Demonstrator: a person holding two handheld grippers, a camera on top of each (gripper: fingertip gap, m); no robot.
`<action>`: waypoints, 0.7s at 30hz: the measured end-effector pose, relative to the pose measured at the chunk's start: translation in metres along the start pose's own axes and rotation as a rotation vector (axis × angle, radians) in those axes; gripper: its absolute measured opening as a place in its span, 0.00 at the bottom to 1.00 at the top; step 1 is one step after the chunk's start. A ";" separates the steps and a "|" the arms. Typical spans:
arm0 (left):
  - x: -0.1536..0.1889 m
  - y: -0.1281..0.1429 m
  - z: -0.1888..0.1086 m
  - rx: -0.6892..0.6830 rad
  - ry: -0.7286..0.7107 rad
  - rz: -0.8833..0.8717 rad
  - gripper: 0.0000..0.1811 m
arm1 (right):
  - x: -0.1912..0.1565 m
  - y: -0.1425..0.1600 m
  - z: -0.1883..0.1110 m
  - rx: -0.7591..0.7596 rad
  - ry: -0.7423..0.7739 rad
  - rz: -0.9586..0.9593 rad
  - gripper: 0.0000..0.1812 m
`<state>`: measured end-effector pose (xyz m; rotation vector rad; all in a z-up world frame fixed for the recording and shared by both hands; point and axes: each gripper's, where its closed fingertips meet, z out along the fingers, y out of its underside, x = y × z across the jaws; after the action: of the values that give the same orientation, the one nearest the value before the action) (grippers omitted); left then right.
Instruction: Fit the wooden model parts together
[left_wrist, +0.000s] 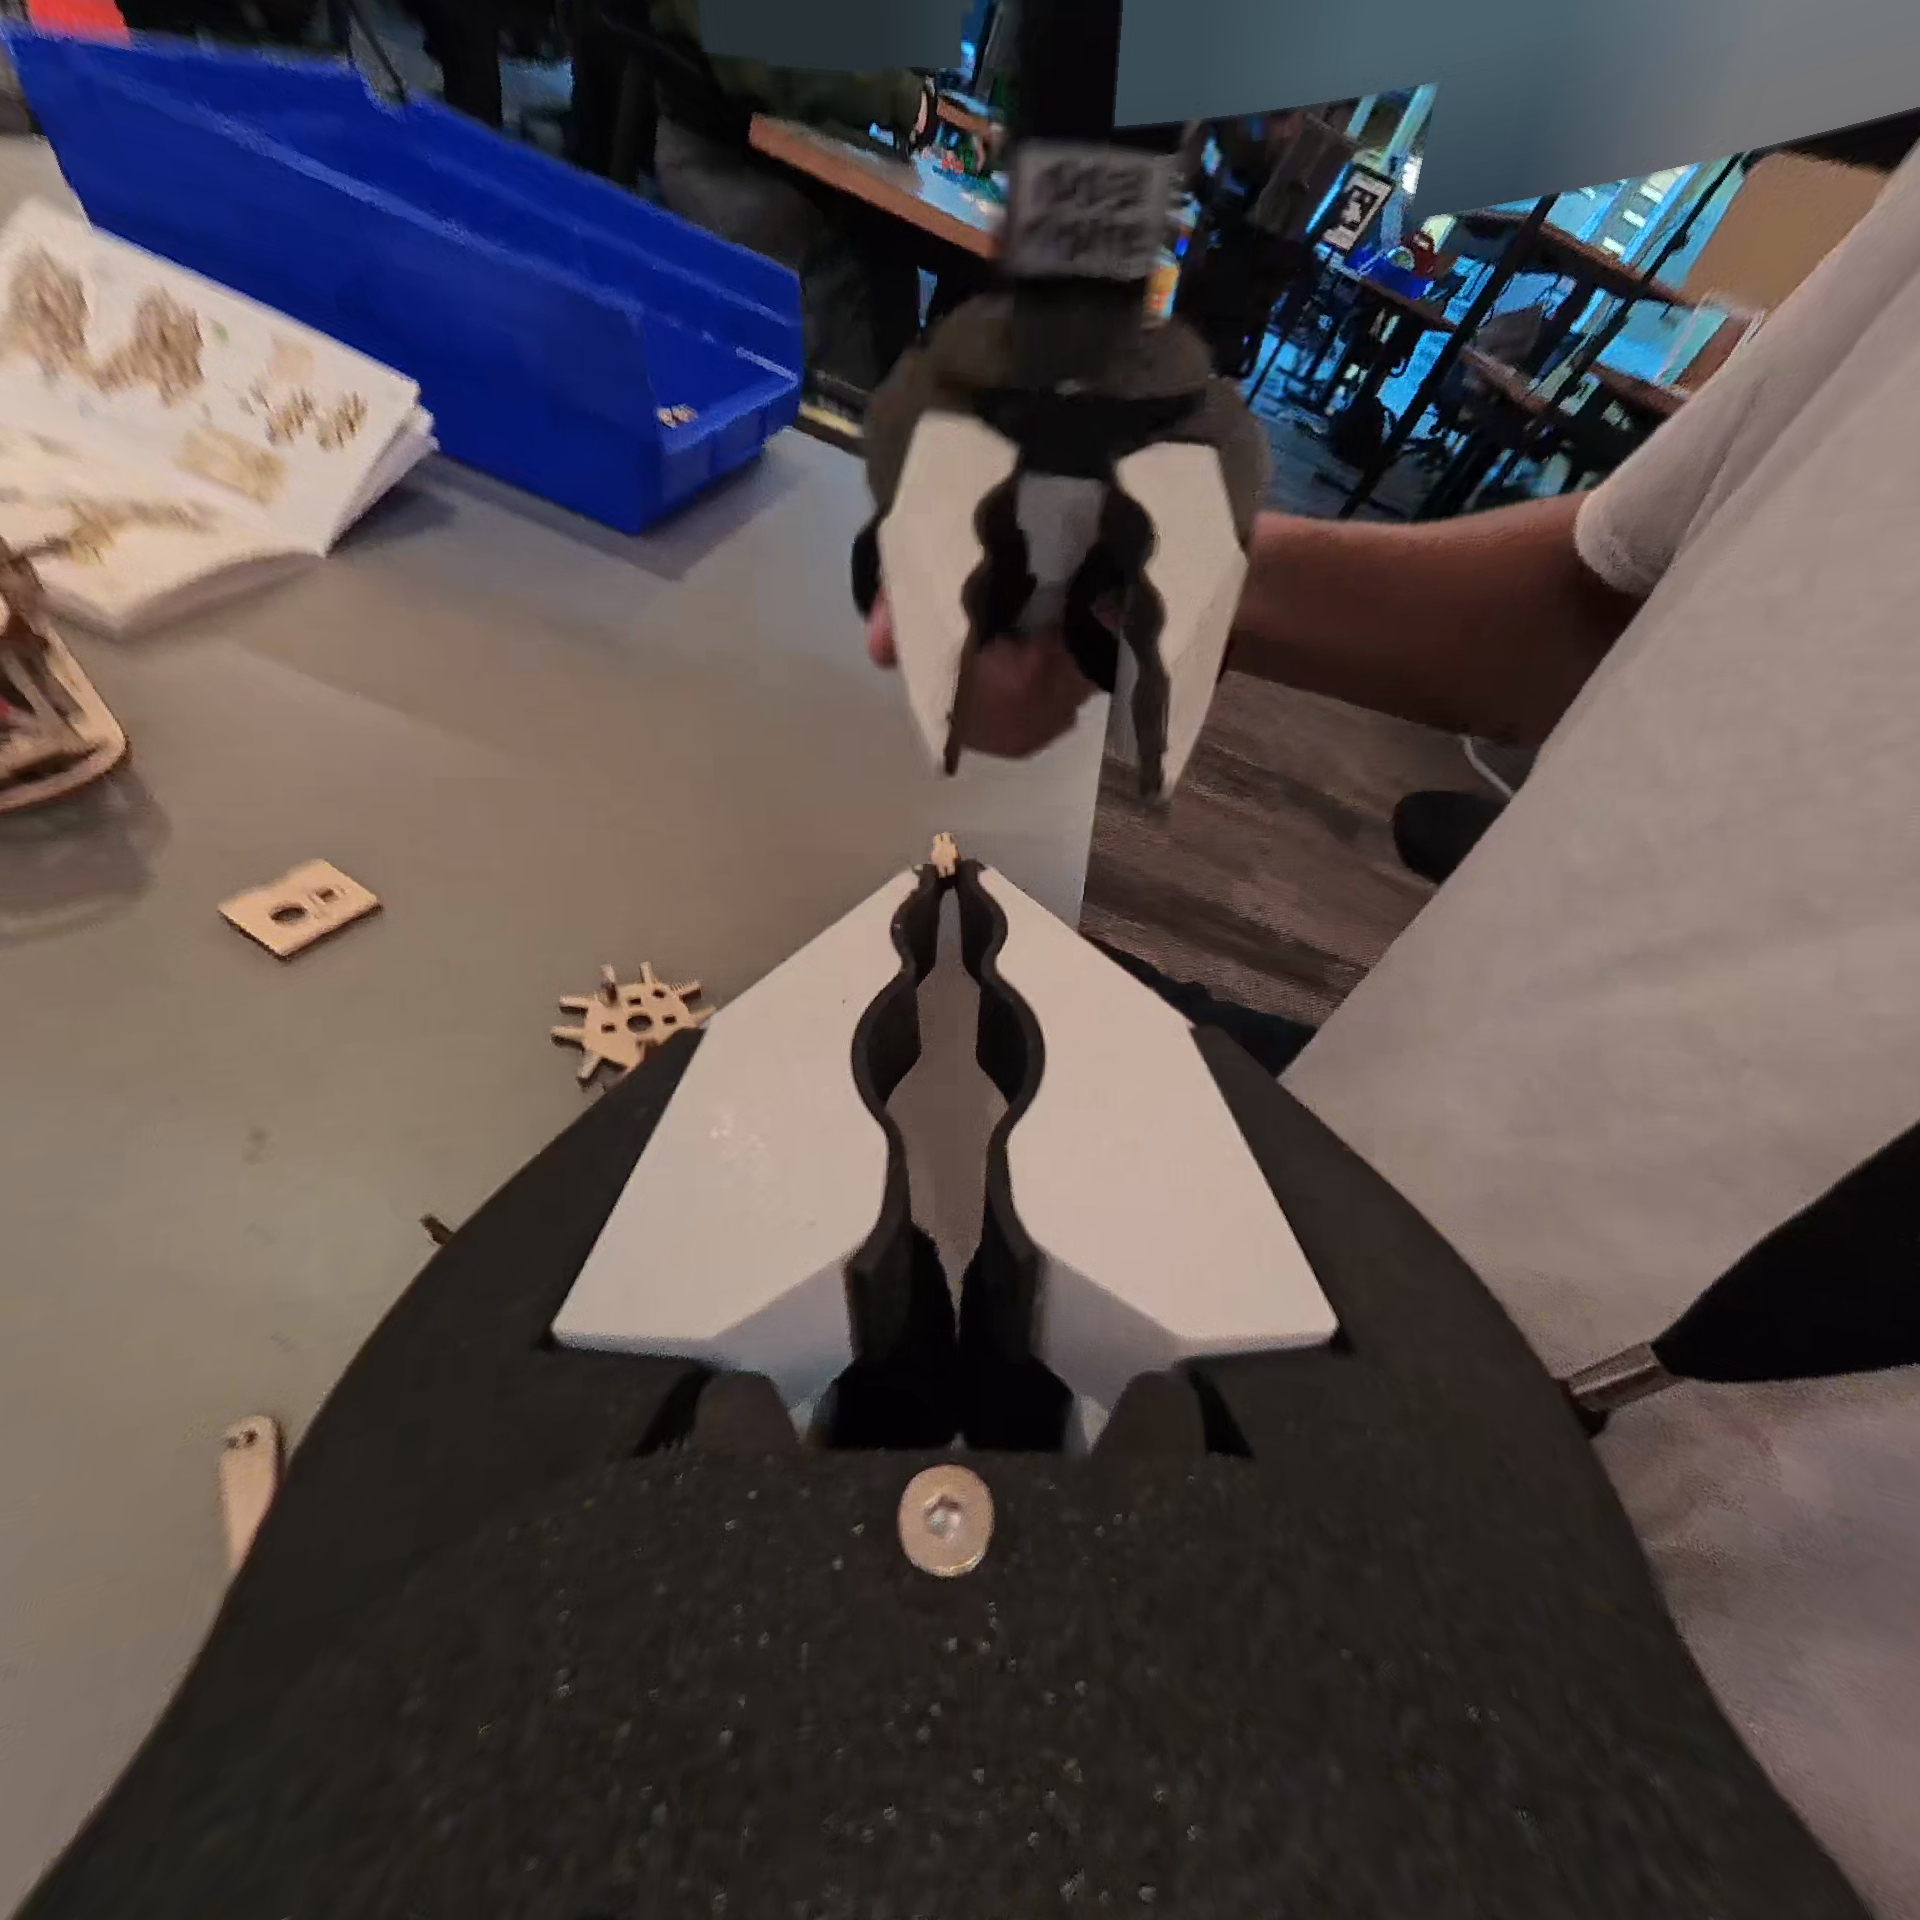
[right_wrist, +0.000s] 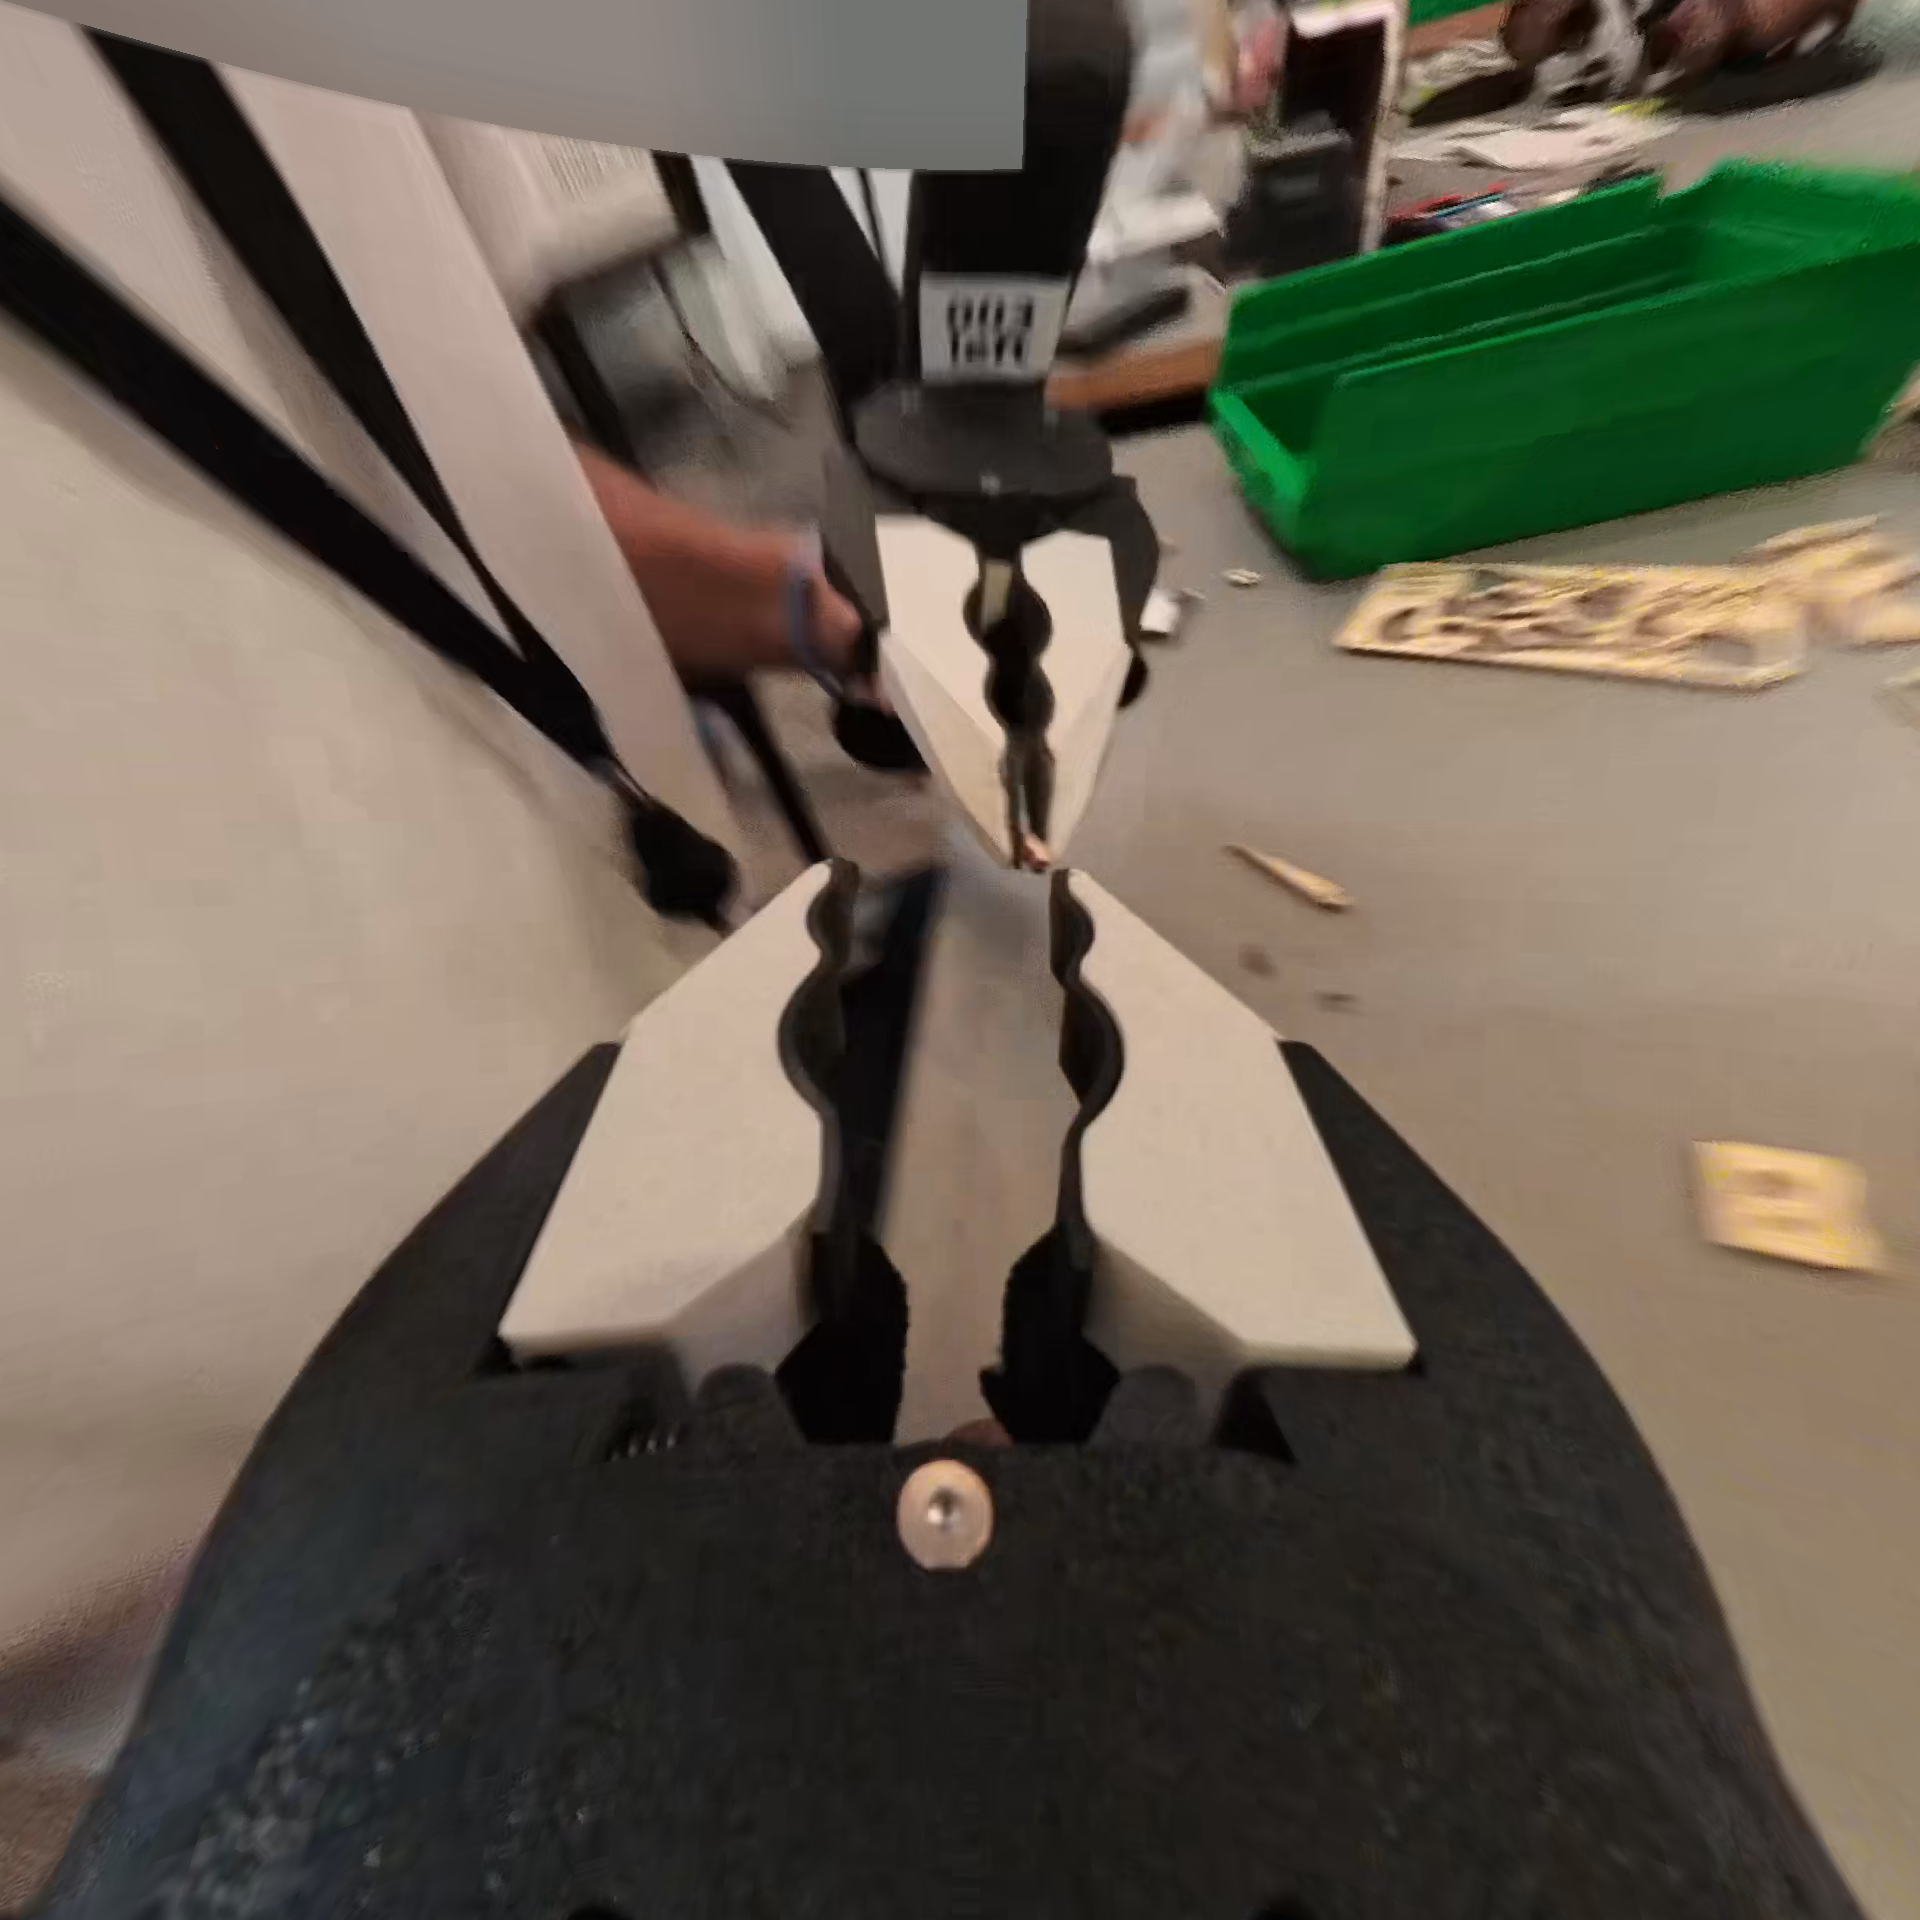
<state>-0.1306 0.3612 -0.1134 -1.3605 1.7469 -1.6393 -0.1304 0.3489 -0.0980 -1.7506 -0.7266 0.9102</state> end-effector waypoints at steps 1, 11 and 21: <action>0.002 -0.002 0.000 0.012 -0.003 0.041 0.01 | -0.005 -0.005 0.001 0.070 -0.079 0.142 0.20; 0.020 -0.005 0.002 0.039 0.020 0.181 0.01 | -0.004 -0.009 0.005 0.215 -0.053 0.178 0.03; 0.025 -0.006 0.000 0.030 0.013 0.227 0.01 | -0.009 -0.002 0.012 0.151 -0.073 0.162 0.03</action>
<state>-0.1397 0.3410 -0.1002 -1.0952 1.8024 -1.5465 -0.1457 0.3485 -0.0966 -1.6662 -0.5529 1.1148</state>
